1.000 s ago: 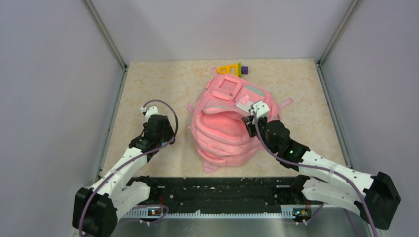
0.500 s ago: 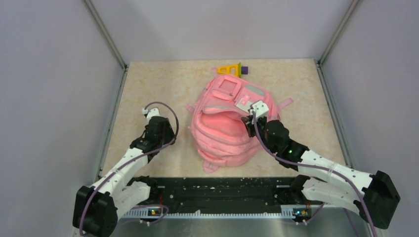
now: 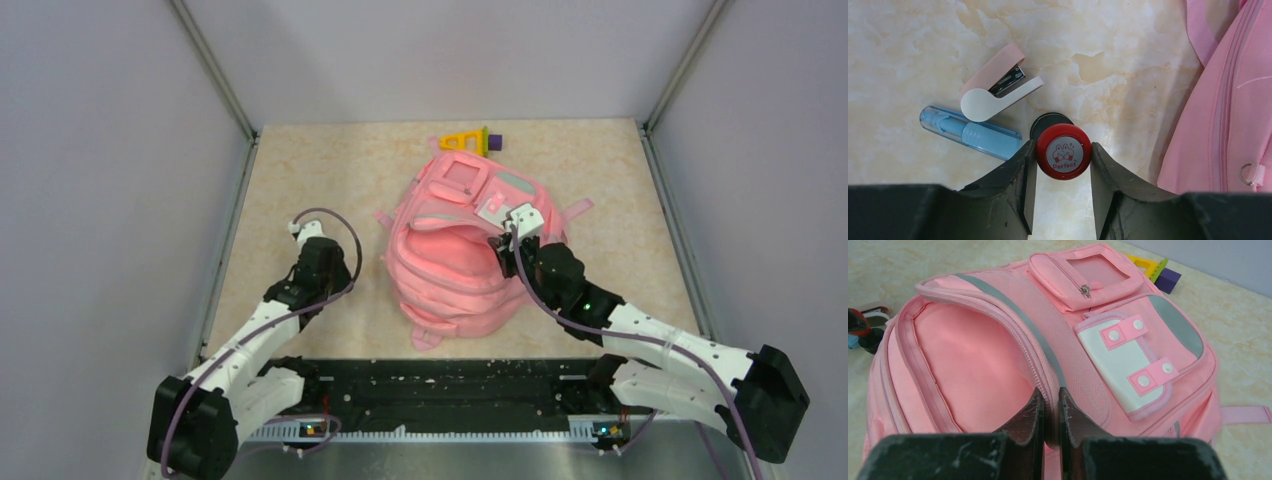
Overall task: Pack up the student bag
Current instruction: Pick up the stationery from the center of the board, then place the stationery in the student bag.
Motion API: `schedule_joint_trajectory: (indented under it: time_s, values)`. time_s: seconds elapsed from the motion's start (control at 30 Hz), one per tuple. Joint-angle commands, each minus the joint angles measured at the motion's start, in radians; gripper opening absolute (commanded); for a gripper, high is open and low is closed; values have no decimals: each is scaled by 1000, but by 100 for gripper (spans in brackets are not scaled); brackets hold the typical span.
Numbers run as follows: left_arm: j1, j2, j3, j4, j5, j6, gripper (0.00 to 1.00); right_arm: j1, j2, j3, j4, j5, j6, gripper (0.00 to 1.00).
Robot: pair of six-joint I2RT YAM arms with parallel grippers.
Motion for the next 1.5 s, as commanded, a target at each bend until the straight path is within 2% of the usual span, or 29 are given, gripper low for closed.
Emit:
schedule_joint_trajectory:
  time_s: [0.0, 0.13, 0.27, 0.4, 0.5, 0.6, 0.73, 0.97, 1.23, 1.47]
  values:
    - [6, -65, 5, 21, 17, 24, 19, 6, -1, 16, 104, 23, 39, 0]
    - [-10, -190, 46, 74, 291, 147, 10, 6, -6, 38, 81, 12, 51, 0]
    - [-68, -310, 115, 126, 452, 235, 10, 6, -14, 52, 77, 4, 59, 0]
    - [-124, -322, 172, 213, 602, 277, 10, 6, -10, 55, 77, 1, 68, 0]
    - [-189, -260, 179, 338, 700, 267, 10, 5, -8, 65, 69, -2, 71, 0]
    - [-317, -194, 170, 472, 669, 276, 10, 6, -9, 72, 64, -6, 81, 0]
    - [-419, -97, 135, 692, 638, 311, 10, 6, -12, 92, 45, -10, 103, 0]
    - [-482, 94, 75, 992, 508, 379, 8, 6, -23, 115, 32, -23, 129, 0]
    - [-517, 260, 46, 1047, 405, 450, 8, 6, -36, 145, 4, -31, 144, 0]
    - [-578, 409, 17, 1184, 225, 533, 8, 5, -38, 151, 13, -43, 151, 0]
